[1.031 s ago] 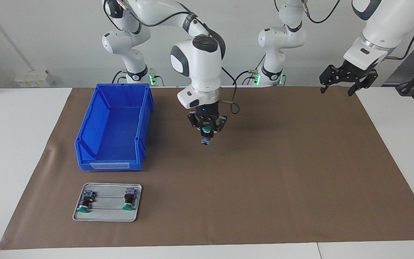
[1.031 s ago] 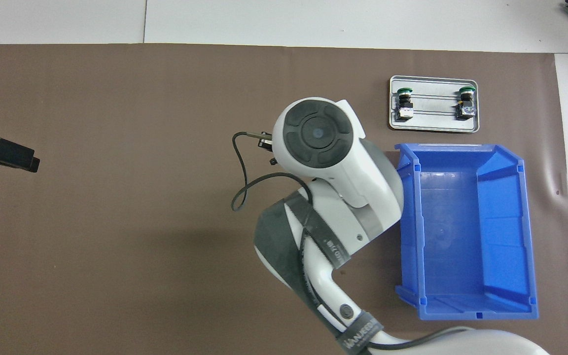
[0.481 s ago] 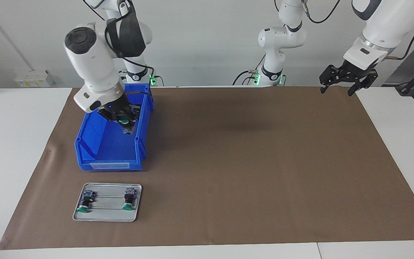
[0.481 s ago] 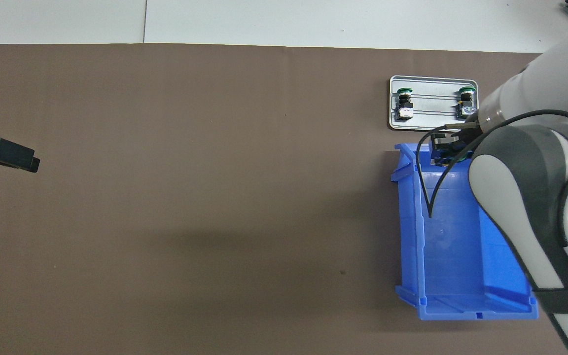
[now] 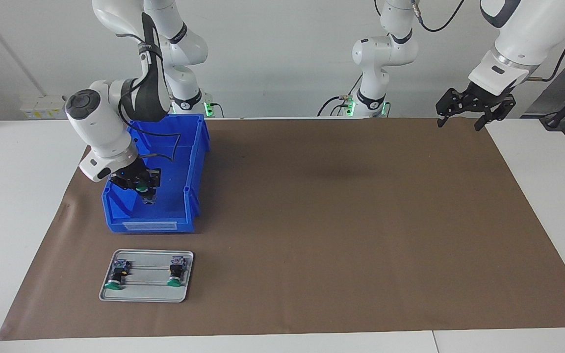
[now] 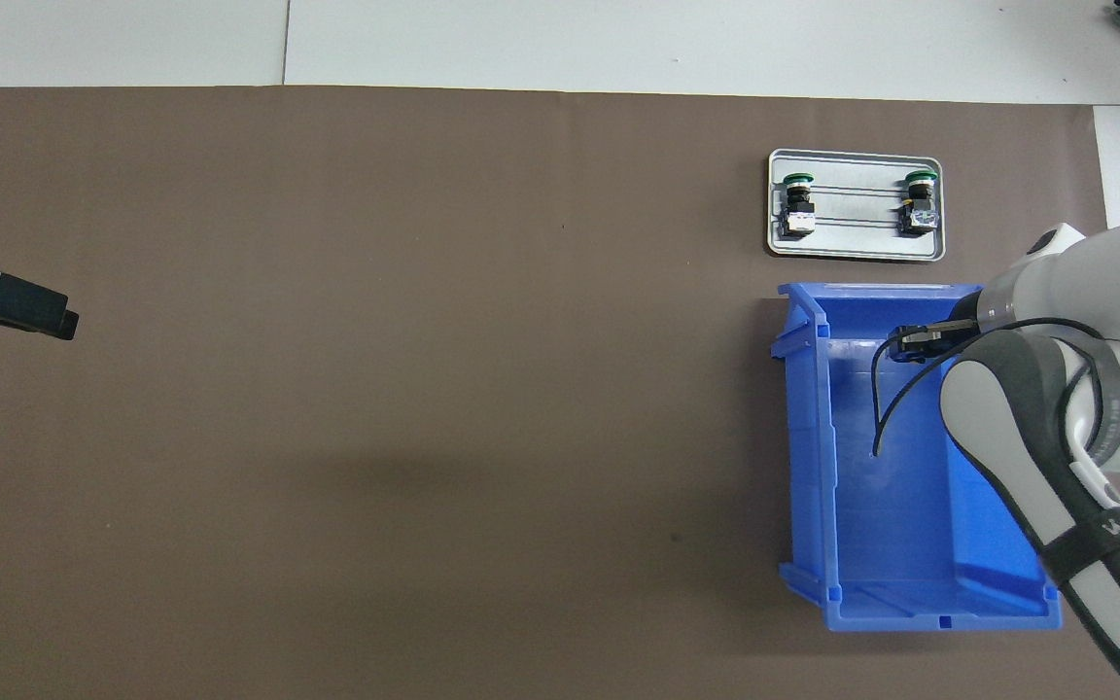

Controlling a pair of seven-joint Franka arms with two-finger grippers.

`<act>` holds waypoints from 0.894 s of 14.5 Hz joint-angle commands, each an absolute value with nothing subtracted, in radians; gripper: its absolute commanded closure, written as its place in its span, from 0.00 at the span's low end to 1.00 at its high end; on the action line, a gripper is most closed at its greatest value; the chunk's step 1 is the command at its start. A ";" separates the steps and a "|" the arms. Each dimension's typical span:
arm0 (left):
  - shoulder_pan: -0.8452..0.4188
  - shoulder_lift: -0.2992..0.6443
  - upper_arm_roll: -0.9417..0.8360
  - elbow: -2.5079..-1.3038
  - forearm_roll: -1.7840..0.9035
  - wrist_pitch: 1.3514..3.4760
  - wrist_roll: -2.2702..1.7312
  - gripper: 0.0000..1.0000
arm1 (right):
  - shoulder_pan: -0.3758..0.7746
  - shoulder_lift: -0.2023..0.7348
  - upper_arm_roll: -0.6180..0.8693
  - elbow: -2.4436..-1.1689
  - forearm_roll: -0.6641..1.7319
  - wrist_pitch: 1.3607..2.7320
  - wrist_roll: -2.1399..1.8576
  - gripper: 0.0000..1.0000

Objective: Place and press button with both arms
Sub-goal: 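Lower the button into the blue bin and open the right gripper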

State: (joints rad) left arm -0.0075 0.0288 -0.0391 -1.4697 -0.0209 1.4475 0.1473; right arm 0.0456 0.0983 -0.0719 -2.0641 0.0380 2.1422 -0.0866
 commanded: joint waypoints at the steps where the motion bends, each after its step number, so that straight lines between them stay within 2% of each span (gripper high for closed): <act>1: 0.008 -0.003 -0.054 -1.511 -0.002 1.467 0.141 0.00 | 0.046 0.103 -0.061 -2.124 0.060 2.204 -0.061 1.00; 4: 0.008 -0.003 -0.054 -1.511 -0.002 1.466 0.141 0.00 | 0.061 0.101 -0.061 -2.200 0.060 2.313 -0.043 1.00; 8: 0.008 -0.003 -0.054 -1.509 -0.002 1.466 0.141 0.00 | 0.084 0.110 -0.061 -2.214 0.060 2.329 -0.011 0.99; 9: 0.008 -0.003 -0.054 -1.511 -0.002 1.466 0.141 0.00 | 0.084 0.110 -0.061 -2.214 0.058 2.329 -0.009 0.46; 10: 0.008 -0.003 -0.054 -1.511 -0.002 1.466 0.141 0.00 | 0.083 0.110 -0.063 -2.214 0.058 2.329 -0.011 0.00; 13: 0.008 -0.003 -0.054 -1.509 -0.002 1.467 0.141 0.00 | 0.081 0.110 -0.063 -2.207 0.057 2.322 -0.011 0.00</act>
